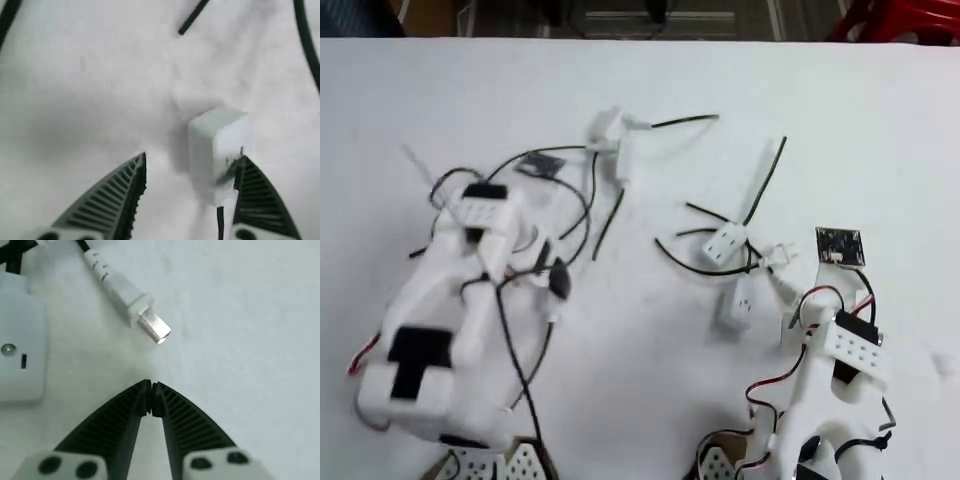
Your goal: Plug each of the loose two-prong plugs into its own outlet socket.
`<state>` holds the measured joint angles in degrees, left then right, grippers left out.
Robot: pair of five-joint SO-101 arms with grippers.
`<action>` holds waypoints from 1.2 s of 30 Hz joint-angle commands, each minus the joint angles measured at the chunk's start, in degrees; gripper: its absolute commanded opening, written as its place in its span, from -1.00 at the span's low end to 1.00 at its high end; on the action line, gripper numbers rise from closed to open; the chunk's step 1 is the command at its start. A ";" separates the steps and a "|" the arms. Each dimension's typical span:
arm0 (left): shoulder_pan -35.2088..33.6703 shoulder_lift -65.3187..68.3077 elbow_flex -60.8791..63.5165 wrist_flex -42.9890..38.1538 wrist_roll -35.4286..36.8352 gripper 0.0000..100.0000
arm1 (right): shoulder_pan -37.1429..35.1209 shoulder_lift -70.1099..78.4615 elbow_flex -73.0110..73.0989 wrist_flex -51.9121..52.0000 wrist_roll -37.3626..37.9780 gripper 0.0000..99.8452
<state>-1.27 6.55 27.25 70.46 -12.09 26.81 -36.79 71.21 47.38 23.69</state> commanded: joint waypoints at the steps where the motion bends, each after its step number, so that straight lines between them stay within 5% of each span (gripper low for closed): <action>1: 0.92 10.51 -9.23 6.68 0.00 -0.45 | -0.22 -0.48 -0.26 -0.66 0.18 -0.95; 12: 10.86 12.97 -10.73 9.05 5.27 -0.45 | -0.40 -0.48 -0.26 -0.66 0.26 -0.95; 19: 11.12 12.00 -10.90 11.96 5.71 -0.45 | -0.40 -0.48 -0.26 -0.66 0.26 -0.95; 36: 13.93 -23.16 10.90 6.95 5.80 -0.45 | -0.48 -0.40 -0.26 -1.45 0.26 -0.95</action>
<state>10.07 -7.69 34.90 77.93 -6.90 26.55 -36.79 71.21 46.59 23.69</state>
